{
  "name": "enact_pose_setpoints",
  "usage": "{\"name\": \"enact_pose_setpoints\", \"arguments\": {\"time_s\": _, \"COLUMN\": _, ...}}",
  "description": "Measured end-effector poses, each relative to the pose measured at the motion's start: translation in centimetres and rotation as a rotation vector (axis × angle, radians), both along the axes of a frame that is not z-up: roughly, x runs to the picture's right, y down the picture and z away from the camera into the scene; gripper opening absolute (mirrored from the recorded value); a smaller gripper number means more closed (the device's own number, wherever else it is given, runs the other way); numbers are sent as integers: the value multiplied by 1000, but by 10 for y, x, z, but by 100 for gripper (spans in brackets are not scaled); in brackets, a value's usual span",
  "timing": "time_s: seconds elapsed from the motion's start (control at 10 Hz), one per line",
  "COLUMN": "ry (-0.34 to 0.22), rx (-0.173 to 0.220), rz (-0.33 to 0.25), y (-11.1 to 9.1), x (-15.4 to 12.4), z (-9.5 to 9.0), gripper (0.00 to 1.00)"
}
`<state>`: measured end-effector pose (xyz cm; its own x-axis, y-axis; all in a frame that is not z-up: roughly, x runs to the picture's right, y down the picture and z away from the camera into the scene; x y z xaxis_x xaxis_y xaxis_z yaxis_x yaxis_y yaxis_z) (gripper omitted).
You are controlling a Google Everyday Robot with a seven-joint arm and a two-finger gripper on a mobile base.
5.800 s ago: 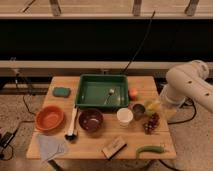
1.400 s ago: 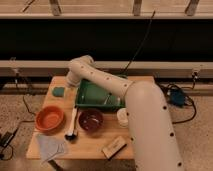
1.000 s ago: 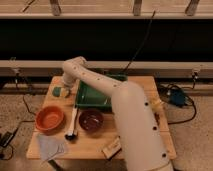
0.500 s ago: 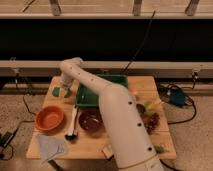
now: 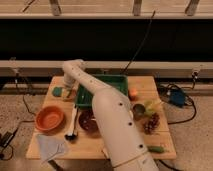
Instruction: Wipe tray with sponge
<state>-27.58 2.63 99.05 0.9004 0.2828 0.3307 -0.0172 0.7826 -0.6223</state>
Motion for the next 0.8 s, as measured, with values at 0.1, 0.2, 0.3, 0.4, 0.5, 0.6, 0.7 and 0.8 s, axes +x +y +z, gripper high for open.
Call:
{"name": "enact_pose_setpoints", "arguments": {"time_s": 0.1, "ry": 7, "rx": -1, "rz": 6, "y": -2, "x": 3, "z": 3, "gripper": 65}}
{"name": "enact_pose_setpoints", "arguments": {"time_s": 0.2, "ry": 16, "rx": 1, "rz": 11, "y": -3, "x": 5, "z": 5, "gripper": 64}}
{"name": "enact_pose_setpoints", "arguments": {"time_s": 0.3, "ry": 23, "rx": 5, "rz": 14, "y": -3, "x": 7, "z": 6, "gripper": 58}}
{"name": "enact_pose_setpoints", "arguments": {"time_s": 0.4, "ry": 27, "rx": 10, "rz": 15, "y": -3, "x": 8, "z": 7, "gripper": 47}}
{"name": "enact_pose_setpoints", "arguments": {"time_s": 0.5, "ry": 25, "rx": 14, "rz": 14, "y": -3, "x": 7, "z": 5, "gripper": 38}}
{"name": "enact_pose_setpoints", "arguments": {"time_s": 0.6, "ry": 23, "rx": 17, "rz": 14, "y": -2, "x": 7, "z": 4, "gripper": 30}}
{"name": "enact_pose_setpoints", "arguments": {"time_s": 0.7, "ry": 20, "rx": 20, "rz": 16, "y": -1, "x": 9, "z": 1, "gripper": 18}}
{"name": "enact_pose_setpoints", "arguments": {"time_s": 0.8, "ry": 14, "rx": 25, "rz": 19, "y": 0, "x": 10, "z": -1, "gripper": 8}}
